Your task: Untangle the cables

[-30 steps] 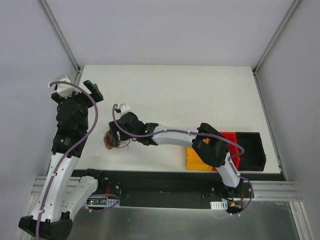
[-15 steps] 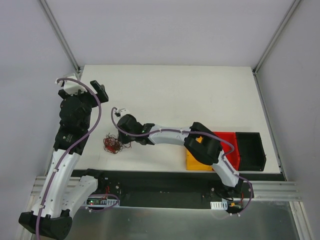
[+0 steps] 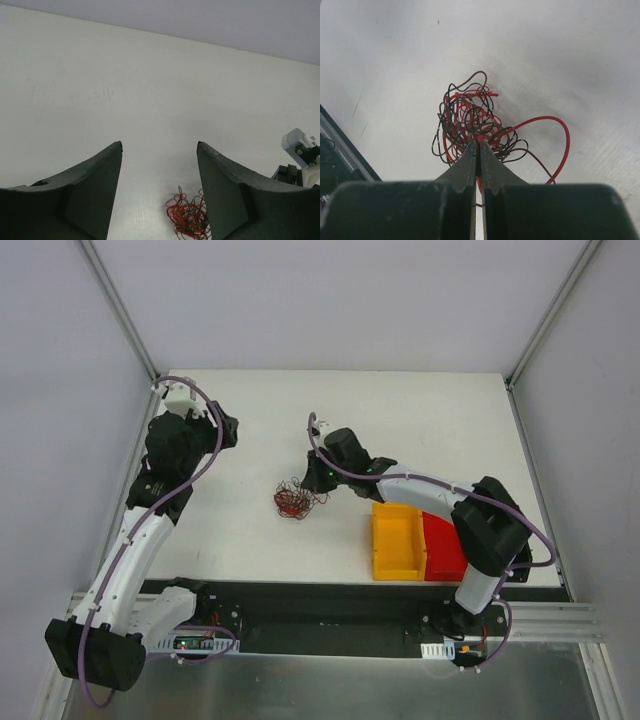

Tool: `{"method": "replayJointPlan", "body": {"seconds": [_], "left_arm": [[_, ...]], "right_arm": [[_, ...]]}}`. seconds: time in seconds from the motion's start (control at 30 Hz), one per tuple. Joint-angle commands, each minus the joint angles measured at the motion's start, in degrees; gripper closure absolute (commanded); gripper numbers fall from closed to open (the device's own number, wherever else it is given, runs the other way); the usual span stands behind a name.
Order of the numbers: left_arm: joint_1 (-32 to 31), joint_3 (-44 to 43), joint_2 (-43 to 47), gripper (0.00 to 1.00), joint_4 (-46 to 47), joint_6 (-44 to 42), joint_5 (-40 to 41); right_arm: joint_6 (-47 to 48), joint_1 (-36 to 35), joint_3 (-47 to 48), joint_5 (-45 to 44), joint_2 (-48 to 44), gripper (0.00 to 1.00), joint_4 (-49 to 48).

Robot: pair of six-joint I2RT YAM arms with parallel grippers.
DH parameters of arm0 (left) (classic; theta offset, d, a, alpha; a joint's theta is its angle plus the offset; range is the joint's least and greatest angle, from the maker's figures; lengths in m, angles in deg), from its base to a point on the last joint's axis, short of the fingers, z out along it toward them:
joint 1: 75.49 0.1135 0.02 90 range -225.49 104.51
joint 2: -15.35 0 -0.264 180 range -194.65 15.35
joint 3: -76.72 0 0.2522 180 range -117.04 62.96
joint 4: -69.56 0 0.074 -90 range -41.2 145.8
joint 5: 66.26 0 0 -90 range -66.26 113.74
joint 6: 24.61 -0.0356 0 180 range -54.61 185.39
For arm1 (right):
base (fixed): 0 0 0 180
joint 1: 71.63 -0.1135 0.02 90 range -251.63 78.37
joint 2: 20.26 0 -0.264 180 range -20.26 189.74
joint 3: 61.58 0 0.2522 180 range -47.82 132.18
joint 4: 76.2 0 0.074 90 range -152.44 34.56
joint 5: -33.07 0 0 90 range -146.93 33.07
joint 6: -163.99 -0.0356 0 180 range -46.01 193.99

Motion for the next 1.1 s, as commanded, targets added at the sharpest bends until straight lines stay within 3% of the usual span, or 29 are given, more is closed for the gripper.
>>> {"method": "replayJointPlan", "body": {"seconds": [0.0, 0.13, 0.23, 0.37, 0.53, 0.8, 1.07], "left_arm": [[-0.5, -0.5, -5.3, 0.38, -0.8, 11.8, -6.3], [0.3, 0.8, -13.5, 0.29, -0.6, 22.1, -12.8], [0.7, 1.2, -20.0, 0.29, -0.2, 26.3, -18.2], [1.0, 2.5, -25.5, 0.36, 2.2, 30.1, -24.8], [1.1, 4.3, -26.7, 0.42, 4.6, 32.1, -25.8], [2.6, 4.9, -25.1, 0.42, 7.9, 33.4, -29.0], [3.8, 4.3, -23.7, 0.41, 9.9, 33.4, -31.5]], "right_arm": [[1.3, 3.0, -4.3, 12.9, -3.5, 0.99, -4.3], [0.1, 4.3, -4.5, 15.7, -3.3, 0.99, -5.0], [-0.6, 5.8, -2.9, 17.0, -2.1, 0.89, -3.3], [1.0, 6.3, -1.1, 10.9, -1.8, 0.77, 3.3], [1.9, 6.2, 1.9, 12.8, 0.4, 0.69, 6.6], [3.2, 3.2, 9.2, 14.1, 5.9, 0.69, 8.0], [-0.8, -0.3, 8.5, 13.3, 6.9, 0.71, 5.2]]}}
